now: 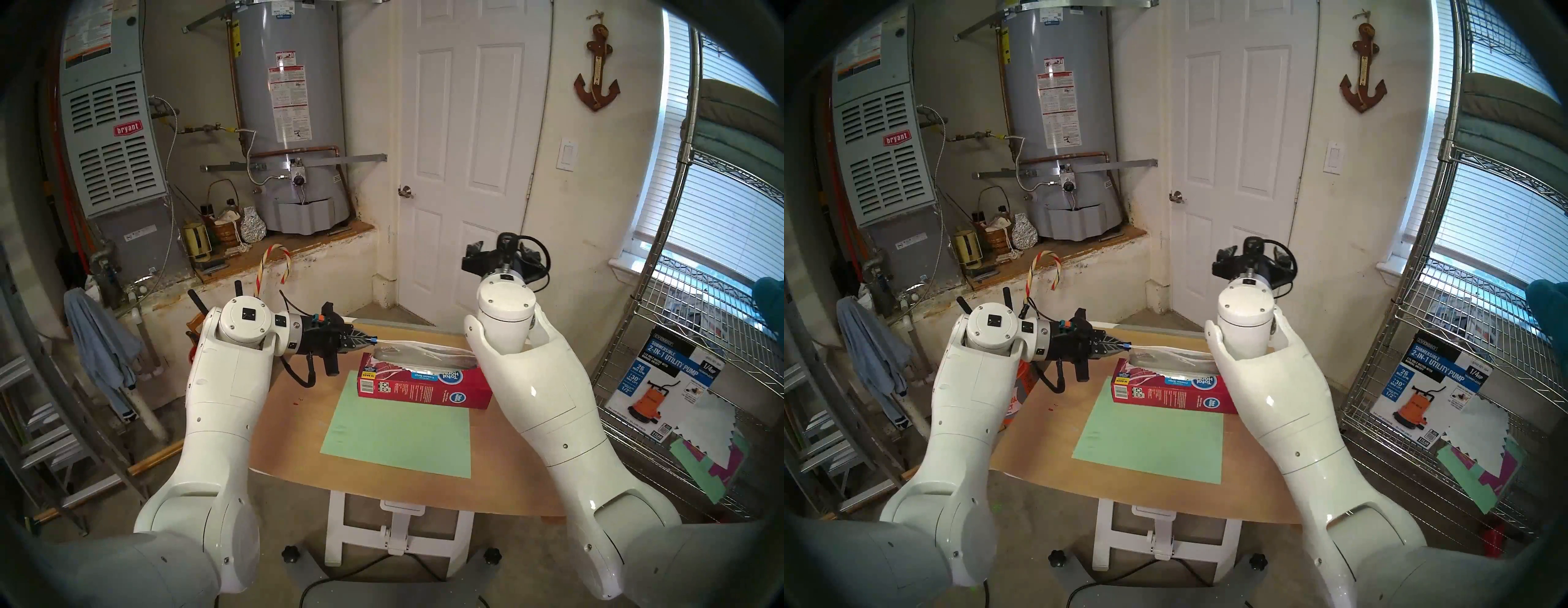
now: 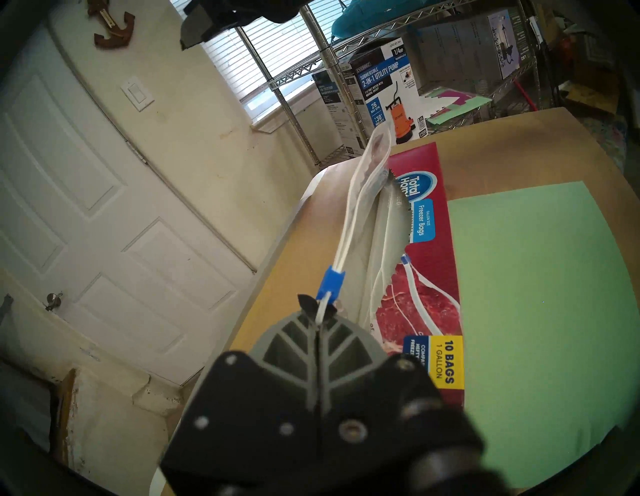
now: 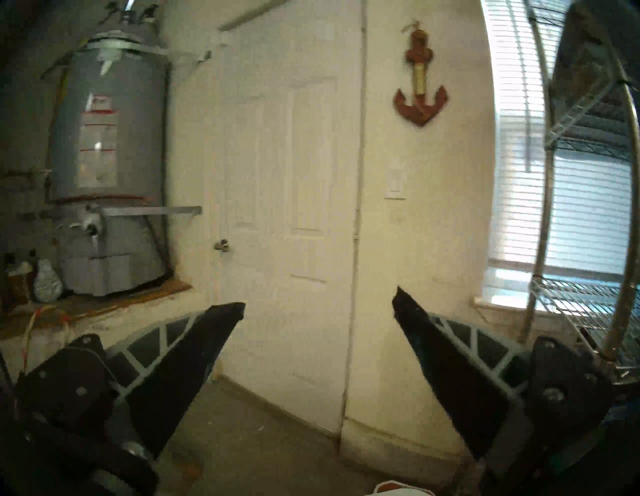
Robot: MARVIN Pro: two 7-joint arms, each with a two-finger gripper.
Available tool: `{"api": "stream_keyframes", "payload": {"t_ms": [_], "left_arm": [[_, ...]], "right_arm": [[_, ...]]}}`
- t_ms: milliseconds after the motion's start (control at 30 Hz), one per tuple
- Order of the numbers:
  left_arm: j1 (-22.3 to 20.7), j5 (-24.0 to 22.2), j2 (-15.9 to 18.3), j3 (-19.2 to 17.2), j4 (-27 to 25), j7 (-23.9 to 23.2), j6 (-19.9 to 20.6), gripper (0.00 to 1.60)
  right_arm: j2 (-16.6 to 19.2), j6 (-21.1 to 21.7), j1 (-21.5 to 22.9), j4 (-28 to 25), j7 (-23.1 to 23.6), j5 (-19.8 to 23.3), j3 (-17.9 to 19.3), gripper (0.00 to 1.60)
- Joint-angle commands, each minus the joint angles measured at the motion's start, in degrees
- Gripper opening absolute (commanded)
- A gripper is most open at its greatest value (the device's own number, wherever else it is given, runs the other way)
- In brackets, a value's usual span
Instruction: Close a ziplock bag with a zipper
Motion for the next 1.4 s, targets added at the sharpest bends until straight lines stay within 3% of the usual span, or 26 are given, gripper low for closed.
{"api": "stream_keyframes", "payload": {"t_ms": [0,300,500,667,833,1200,1367], "left_arm": [[-2.2,-0.5,0.4,-0.2,0.2,-0.2,-0.5,0.00],[-3.0,-0.9,0.4,-0.4,1.2,-1.0,-0.8,0.00],[-2.7,-1.3,0.2,-1.0,0.6,-1.8,-0.8,0.00],[-2.5,-1.6,0.0,-1.5,0.3,-2.4,-0.7,0.00],[-2.3,-2.1,-0.3,-2.0,0.0,-2.9,-0.9,0.00],[-2.2,-2.4,-0.6,-3.1,0.0,-3.7,-1.6,0.00],[-1.9,-2.8,-0.4,-3.9,-0.2,-4.2,-2.1,0.00]], "right_arm": [[5.0,2.8,2.8,-3.7,6.8,2.0,-5.6,1.60],[11.4,-0.2,1.1,-9.5,17.0,2.4,-10.8,1.60],[15.2,-5.7,-1.4,-12.2,22.3,1.6,-11.8,1.60],[17.8,-9.2,-4.0,-15.0,26.6,3.5,-10.8,1.60],[16.8,-10.3,-5.9,-16.0,25.5,2.6,-11.5,1.60],[12.8,-11.6,-4.9,-14.3,24.5,-1.6,-17.3,1.60],[12.8,-10.6,-3.8,-14.0,24.2,-3.4,-18.7,1.60]]}}
